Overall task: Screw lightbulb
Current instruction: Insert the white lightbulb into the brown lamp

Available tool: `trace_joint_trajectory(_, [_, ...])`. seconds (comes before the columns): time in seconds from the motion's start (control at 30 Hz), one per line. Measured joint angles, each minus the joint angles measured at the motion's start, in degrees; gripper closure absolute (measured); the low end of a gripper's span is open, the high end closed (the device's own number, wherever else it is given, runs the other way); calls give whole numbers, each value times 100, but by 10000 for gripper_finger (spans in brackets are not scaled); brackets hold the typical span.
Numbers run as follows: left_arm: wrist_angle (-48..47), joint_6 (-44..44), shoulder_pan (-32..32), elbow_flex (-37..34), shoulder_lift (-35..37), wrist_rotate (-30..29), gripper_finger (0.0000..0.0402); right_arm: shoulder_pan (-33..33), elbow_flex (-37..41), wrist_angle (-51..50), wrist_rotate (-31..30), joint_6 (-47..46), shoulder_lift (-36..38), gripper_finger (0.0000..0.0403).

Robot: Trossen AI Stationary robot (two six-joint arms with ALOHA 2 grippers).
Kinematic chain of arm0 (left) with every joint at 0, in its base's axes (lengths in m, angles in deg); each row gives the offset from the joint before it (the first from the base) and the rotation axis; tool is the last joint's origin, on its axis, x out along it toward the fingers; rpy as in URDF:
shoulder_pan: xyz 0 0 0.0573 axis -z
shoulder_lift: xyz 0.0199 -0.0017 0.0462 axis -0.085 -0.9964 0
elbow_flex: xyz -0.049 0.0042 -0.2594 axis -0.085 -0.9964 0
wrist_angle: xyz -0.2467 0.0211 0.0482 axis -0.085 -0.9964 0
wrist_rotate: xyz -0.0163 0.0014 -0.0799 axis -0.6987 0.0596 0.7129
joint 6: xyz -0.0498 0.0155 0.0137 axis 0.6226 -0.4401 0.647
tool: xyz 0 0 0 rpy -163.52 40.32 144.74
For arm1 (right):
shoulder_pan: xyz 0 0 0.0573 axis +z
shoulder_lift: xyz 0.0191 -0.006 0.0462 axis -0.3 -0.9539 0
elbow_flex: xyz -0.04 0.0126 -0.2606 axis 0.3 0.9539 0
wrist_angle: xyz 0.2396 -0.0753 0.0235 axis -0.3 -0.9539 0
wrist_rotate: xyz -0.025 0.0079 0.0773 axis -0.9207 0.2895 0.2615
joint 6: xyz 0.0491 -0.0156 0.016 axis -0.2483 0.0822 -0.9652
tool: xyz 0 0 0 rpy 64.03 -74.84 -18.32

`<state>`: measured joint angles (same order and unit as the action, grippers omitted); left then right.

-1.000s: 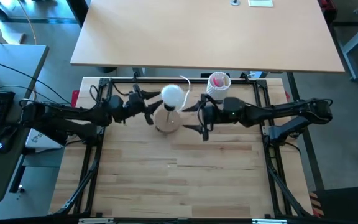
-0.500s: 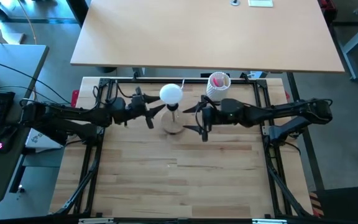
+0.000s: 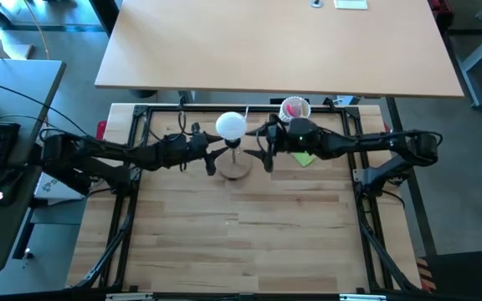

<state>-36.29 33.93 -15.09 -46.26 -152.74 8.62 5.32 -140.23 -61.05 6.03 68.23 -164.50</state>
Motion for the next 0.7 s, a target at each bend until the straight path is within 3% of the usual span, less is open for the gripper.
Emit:
trace_joint_trajectory(0.17, [284,-83,35,0,-153,-24,228,-259,0,126,748,-168,1,123])
trace_joint_trajectory(0.43, [-52,-237,388,0,594,-394,228,-272,0,150,771,-171,-15,123])
trace_joint_trajectory(0.7, [375,-152,223,0,596,77,247,-250,2,1229,645,-166,-600,123])
